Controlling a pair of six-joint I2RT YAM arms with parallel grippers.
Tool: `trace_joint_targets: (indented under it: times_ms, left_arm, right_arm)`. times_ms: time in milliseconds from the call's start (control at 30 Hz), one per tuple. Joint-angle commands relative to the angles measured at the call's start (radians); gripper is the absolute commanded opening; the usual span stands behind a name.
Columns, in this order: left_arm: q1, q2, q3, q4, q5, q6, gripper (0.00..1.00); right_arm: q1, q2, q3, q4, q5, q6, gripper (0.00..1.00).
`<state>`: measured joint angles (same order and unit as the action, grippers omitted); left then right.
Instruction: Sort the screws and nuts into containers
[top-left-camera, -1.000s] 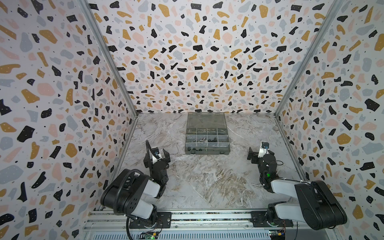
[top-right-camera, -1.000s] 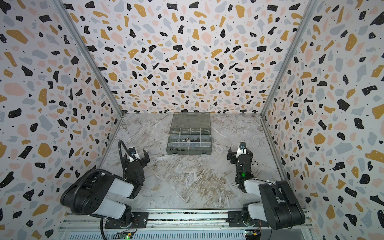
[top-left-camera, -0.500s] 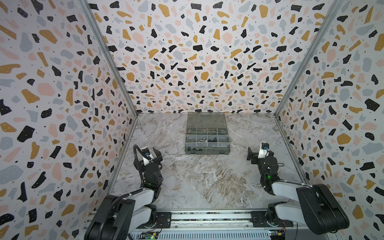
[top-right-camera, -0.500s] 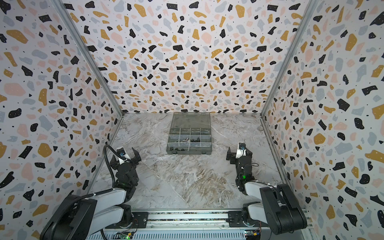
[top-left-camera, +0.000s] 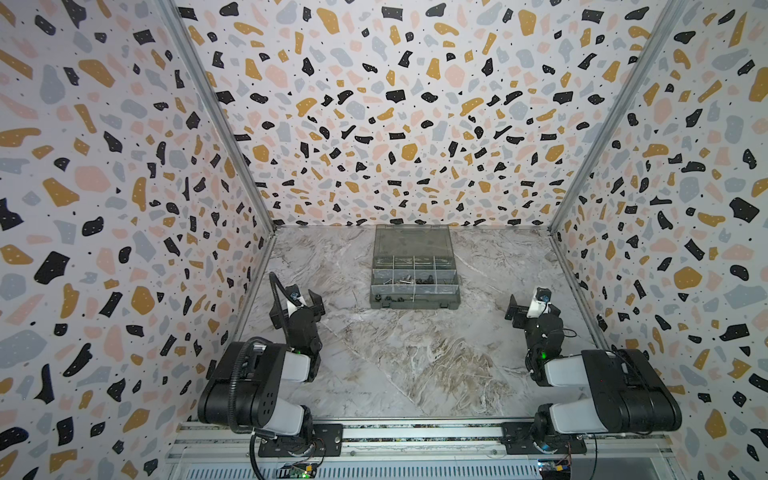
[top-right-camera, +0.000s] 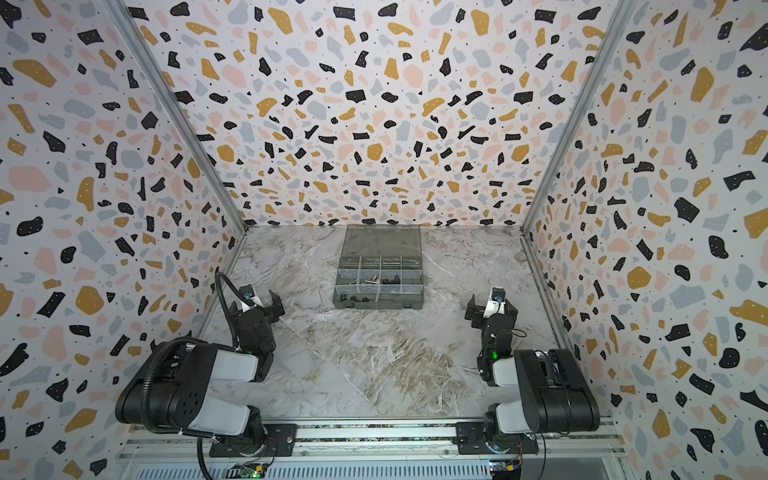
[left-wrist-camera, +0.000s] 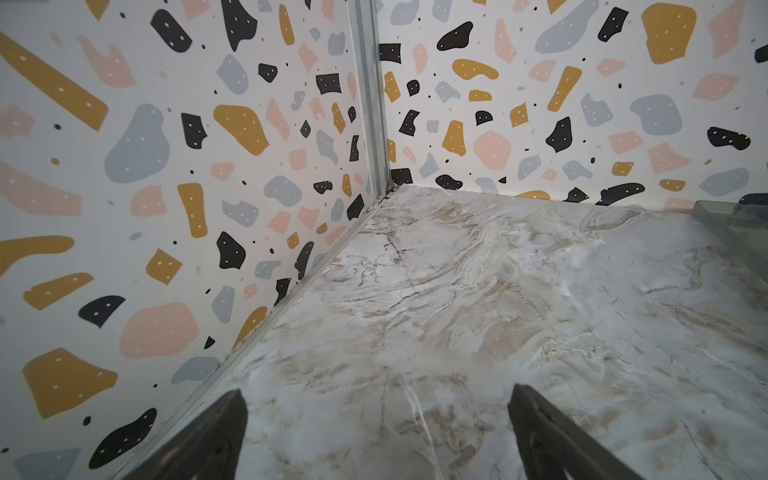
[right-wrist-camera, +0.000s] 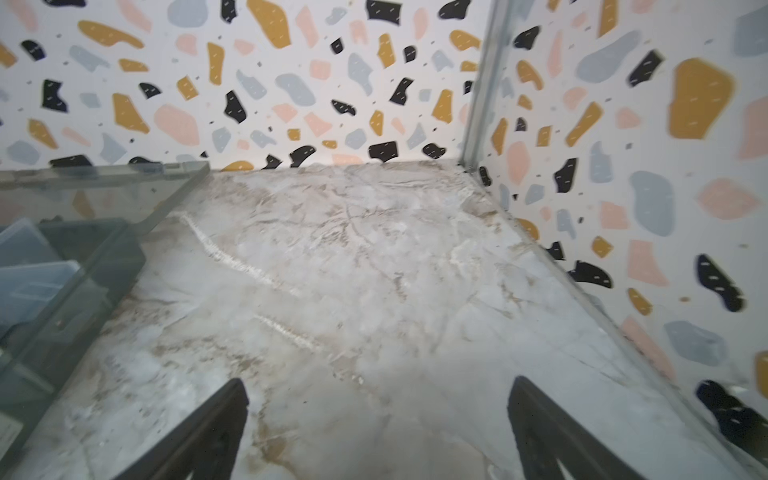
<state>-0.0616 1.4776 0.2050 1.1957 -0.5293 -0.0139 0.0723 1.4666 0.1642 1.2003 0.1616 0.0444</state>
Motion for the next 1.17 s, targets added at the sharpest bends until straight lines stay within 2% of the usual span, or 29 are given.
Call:
trace_joint_targets:
  times_ms: [0,200,267,400,533,833,933,1133]
  left_arm:
    - [0.007,0.004,0.017,0.024,0.014,-0.005,1.00]
    - [0.013,0.001,0.019,0.013,0.023,-0.009,1.00]
    - [0.013,-0.001,0.017,0.016,0.021,-0.009,1.00]
    - [0.014,-0.003,0.015,0.018,0.021,-0.009,1.00]
    - [0.014,-0.003,0.016,0.019,0.021,-0.009,1.00]
    - [0.014,-0.002,0.014,0.022,0.019,-0.009,1.00]
    - [0.014,-0.003,0.014,0.022,0.018,-0.009,1.00]
    - [0.013,-0.004,0.014,0.019,0.020,-0.009,1.00]
  right_arm:
    - [0.018,0.040,0.034,0.089,-0.086,-0.054,0.99]
    - [0.020,0.029,0.030,0.080,-0.085,-0.052,0.99]
    - [0.043,0.026,0.021,0.093,-0.048,-0.063,0.99]
    - [0.080,0.029,-0.031,0.215,0.007,-0.090,0.99]
    - [0.077,0.033,-0.021,0.202,0.008,-0.087,0.99]
    - [0.046,0.035,0.021,0.118,-0.047,-0.068,0.99]
    - [0.000,0.041,0.057,0.041,-0.147,-0.052,0.99]
    - [0.004,0.036,0.040,0.072,-0.138,-0.057,0.99]
